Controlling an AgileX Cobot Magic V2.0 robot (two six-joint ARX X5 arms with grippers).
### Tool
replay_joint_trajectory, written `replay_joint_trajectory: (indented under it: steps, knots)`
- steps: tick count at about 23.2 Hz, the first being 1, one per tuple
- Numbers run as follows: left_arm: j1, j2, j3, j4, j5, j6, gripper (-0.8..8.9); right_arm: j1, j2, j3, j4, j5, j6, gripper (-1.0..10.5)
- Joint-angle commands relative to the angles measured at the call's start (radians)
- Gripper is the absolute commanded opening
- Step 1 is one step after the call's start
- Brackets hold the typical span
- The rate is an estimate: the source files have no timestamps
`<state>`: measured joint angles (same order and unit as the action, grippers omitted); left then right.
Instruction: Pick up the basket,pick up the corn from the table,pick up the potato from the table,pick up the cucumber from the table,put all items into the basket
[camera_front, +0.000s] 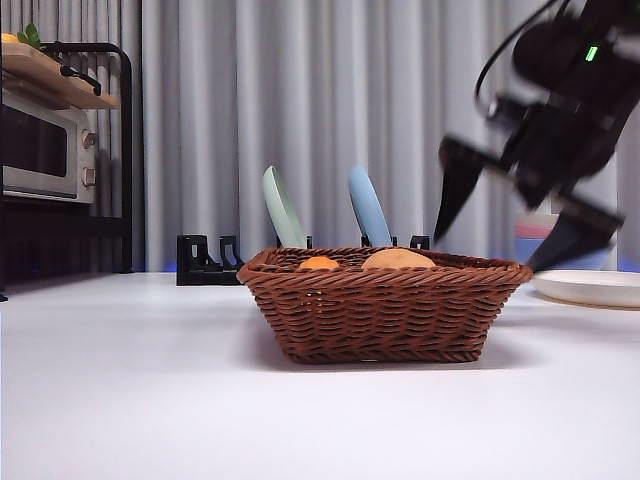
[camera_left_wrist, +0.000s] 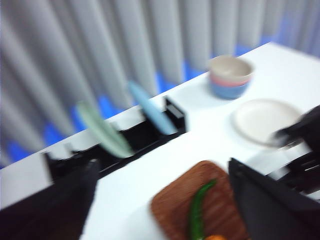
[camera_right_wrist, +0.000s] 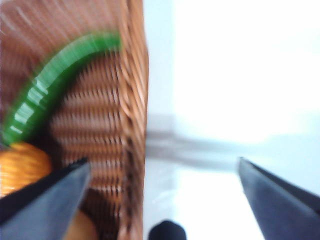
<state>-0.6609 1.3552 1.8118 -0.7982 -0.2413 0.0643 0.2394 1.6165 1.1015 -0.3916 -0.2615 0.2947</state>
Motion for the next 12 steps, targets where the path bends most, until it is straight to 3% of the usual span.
replay_joint_trajectory:
  steps: [1, 2, 4, 5, 8, 12]
  knots:
    - [0.048, 0.002, -0.005, -0.033, -0.097, 0.089, -0.08, -0.003, -0.122, 0.0, -0.006, 0.034, -0.071, 4.3]
    - [0.073, 0.002, -0.007, -0.056, -0.147, 0.097, -0.08, -0.003, -0.182, 0.0, -0.007, 0.034, -0.09, 2.9]
    - [0.114, -0.003, -0.026, -0.083, -0.136, 0.097, -0.08, -0.003, -0.304, 0.0, -0.007, 0.033, -0.135, 0.3]
    - [0.135, -0.016, -0.047, -0.085, -0.117, 0.097, -0.08, -0.003, -0.362, 0.0, -0.007, 0.033, -0.16, -0.2]
    - [0.173, -0.07, -0.14, -0.054, -0.082, 0.097, -0.08, -0.002, -0.476, 0.0, -0.012, 0.034, -0.183, -0.2]
    - [0.179, -0.198, -0.357, 0.093, -0.065, 0.097, -0.08, -0.002, -0.579, 0.0, -0.054, 0.036, -0.233, -0.2]
